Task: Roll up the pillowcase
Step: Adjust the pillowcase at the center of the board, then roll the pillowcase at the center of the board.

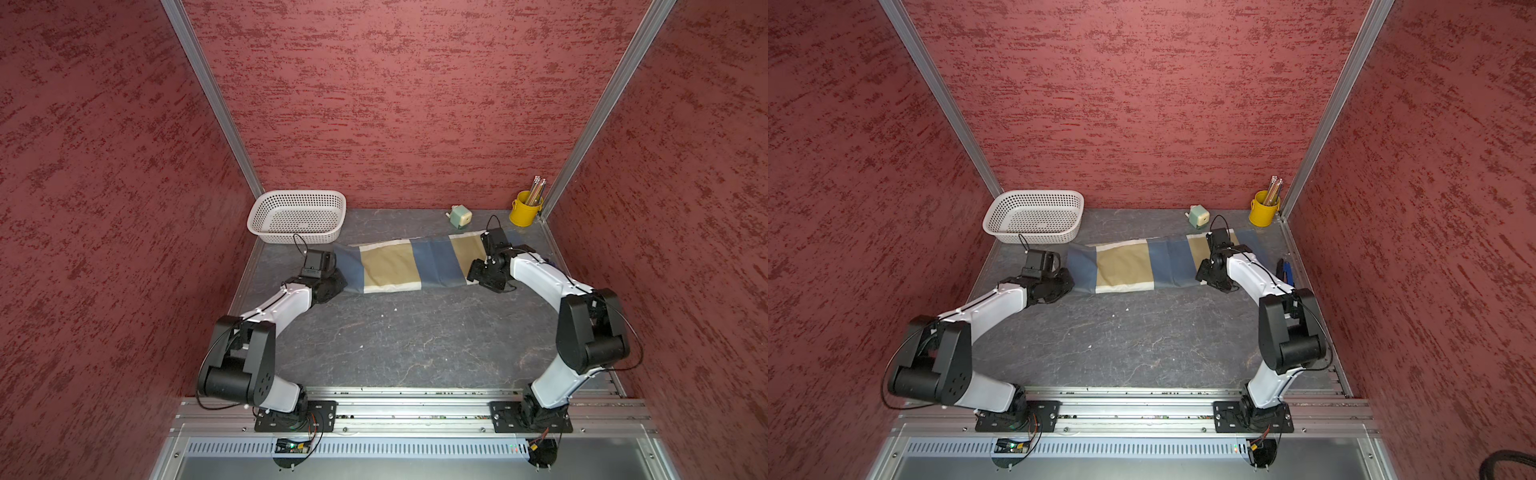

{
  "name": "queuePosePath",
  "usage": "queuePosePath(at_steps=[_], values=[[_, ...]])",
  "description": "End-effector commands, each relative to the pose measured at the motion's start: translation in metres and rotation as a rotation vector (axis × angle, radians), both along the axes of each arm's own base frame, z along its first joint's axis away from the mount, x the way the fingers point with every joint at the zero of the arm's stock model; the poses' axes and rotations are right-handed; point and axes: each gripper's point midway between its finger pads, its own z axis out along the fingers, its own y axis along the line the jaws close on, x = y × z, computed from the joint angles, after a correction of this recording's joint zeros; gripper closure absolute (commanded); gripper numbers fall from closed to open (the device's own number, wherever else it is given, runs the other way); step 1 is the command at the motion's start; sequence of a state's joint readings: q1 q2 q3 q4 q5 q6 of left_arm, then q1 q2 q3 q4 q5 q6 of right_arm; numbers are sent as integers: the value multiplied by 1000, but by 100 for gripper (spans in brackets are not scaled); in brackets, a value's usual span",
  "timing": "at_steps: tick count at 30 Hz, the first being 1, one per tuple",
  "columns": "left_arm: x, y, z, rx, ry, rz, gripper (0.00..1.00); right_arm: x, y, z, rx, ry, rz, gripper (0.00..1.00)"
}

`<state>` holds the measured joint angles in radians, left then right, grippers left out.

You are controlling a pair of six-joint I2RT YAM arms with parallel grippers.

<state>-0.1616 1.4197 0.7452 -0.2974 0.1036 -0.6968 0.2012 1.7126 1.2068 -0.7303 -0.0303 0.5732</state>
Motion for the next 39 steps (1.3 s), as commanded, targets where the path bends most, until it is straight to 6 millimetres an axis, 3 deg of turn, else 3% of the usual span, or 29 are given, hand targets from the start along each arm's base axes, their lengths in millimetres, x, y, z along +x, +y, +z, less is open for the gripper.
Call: queuePosePath(at_steps=[1,4,8,12,16,18,20,23,27,30,34,37,39], values=[[-52,14,-25,22,113,106,100,8,8,-8,27,8,-8,36],[-84,12,-44,2,145,119,100,15,15,-19,49,18,3,41],[-96,-1,-55,4,172,75,100,22,28,-32,36,38,32,44],[-101,12,-51,82,194,128,100,23,40,-35,14,53,71,45],[-106,33,-36,133,189,218,100,18,43,-19,-37,36,108,43],[-113,47,-27,160,186,259,100,16,40,-1,-93,15,135,41],[-117,55,-25,154,184,273,100,18,51,18,-90,-31,207,40],[-117,56,-27,132,186,258,100,20,101,42,-34,-79,439,40],[-114,49,-31,104,172,226,100,9,186,49,97,-71,666,45],[-117,50,-34,105,182,232,97,0,252,47,180,-65,780,55],[-122,53,-29,101,173,262,46,-20,338,43,297,-45,908,76],[-118,55,-13,96,100,264,39,-27,378,34,376,-22,918,96],[-114,59,-2,92,64,265,38,-26,391,28,405,-17,905,100]])
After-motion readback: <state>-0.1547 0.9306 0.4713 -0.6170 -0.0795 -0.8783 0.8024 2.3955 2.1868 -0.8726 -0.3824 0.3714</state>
